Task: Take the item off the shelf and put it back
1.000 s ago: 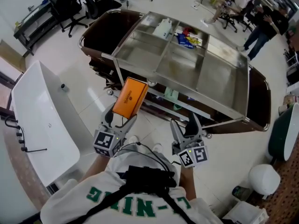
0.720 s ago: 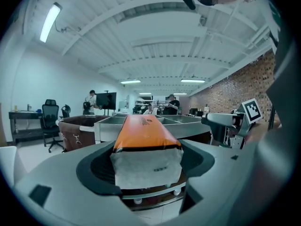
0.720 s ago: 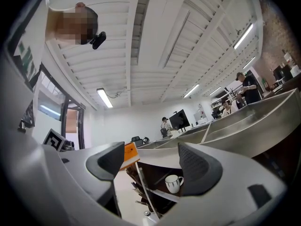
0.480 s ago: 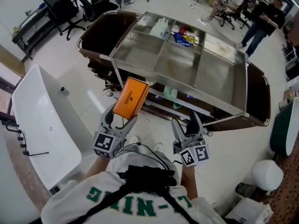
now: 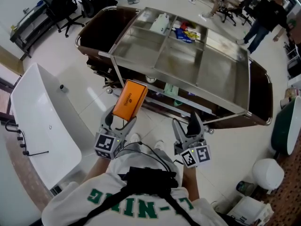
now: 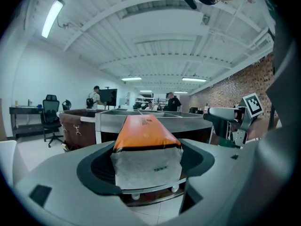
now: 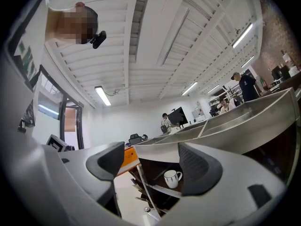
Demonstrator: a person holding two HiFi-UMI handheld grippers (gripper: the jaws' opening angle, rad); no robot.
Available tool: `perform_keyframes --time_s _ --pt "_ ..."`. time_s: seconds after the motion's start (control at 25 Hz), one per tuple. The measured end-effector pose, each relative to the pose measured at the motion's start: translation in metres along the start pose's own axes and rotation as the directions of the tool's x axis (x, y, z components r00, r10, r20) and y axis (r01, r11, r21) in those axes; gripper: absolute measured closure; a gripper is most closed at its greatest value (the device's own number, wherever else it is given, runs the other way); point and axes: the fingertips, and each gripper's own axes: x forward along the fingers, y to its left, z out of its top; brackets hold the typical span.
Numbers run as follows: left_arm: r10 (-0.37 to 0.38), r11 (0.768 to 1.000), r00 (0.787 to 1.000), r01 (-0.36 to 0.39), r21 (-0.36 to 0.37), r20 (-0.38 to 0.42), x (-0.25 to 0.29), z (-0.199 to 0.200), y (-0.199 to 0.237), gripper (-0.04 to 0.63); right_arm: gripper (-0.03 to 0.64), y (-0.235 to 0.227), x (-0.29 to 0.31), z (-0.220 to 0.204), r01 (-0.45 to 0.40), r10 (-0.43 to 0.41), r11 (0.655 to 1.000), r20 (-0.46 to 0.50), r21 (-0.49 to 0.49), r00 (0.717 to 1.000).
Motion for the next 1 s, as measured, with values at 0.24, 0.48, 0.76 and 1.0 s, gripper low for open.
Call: perform_keyframes --time_s 0.24,0.48,0.76,1.0 --pt "0.04 0.999 0.999 -0.04 -0.011 -0.018 0.007 -0.029 0.011 0.225 0.239 -0.001 0.008 -0.011 -0.015 0.015 1.0 -0.023 -0.003 1.0" --pt "0.03 1.0 0.999 -0.029 0.007 -0.019 0.035 -0.089 0.019 0.225 0.239 -0.014 0.024 -0.07 -0.06 0.06 0.997 -0.02 -0.039 0.998" --pt "0.045 0.999 0.999 -0.045 0.014 -0.018 0.097 -0.212 0.041 0.226 0.239 -0.058 0.057 -0.187 -0.099 0.099 0.994 -0.009 -0.038 0.995" --pt "0.069 0.997 0.994 -0.067 0.031 -0.088 0.157 -0.317 0.063 0.226 0.239 -0.085 0.074 -0.265 -0.127 0.126 0.992 -0.041 -0.02 0.991"
